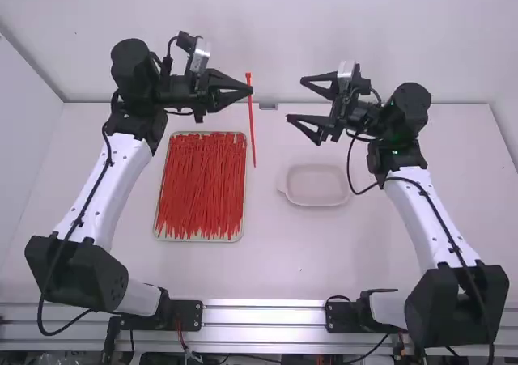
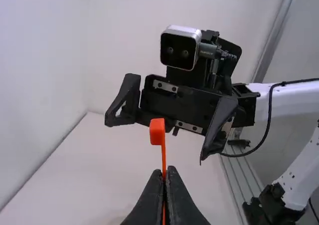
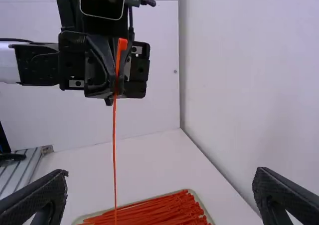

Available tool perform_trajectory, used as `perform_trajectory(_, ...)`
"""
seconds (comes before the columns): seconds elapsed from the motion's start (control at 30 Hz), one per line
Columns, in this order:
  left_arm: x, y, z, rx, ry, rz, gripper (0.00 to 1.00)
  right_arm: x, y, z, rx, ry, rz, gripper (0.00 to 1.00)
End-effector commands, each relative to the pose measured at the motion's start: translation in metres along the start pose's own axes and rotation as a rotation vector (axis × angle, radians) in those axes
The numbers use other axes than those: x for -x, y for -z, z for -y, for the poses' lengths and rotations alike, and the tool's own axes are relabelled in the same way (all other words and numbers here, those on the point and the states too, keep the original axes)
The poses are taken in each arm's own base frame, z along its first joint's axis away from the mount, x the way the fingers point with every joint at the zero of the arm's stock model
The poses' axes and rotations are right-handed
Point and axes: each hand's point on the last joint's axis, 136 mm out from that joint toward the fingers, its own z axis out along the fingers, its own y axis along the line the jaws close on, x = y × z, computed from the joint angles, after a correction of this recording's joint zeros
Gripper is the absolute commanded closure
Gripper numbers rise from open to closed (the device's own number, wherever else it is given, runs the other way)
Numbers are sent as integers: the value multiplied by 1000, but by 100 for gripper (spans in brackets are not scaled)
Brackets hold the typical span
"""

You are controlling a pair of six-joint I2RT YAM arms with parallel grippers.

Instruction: Fasten the cable tie

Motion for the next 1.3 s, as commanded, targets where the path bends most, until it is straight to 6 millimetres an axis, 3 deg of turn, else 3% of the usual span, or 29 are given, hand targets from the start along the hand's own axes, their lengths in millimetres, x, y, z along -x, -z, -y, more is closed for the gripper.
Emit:
perform_trajectory(0.0,12,-1,8,-21,-19,8,98,11,-5,-5,24,25,11,1)
perform_trajectory(0.23,34,-4,22,-51,-59,45,98,7,-22,-23,84,40,5,2)
perform_trajectory(0.5,44,-4,15,-6,25,85,98,0,-42,-40,126,51,-6,1)
perform_trajectory(0.63,54,-2,24,-25,37,103,98,-10,-51,-45,125,53,-29,1)
perform_trajectory(1.0,85,2,46,-55,36,162,98,-21,-52,-48,141,23,-63,0)
perform_trajectory(1.27,86,1,45,-54,57,156,98,-23,-54,-53,154,9,-70,1)
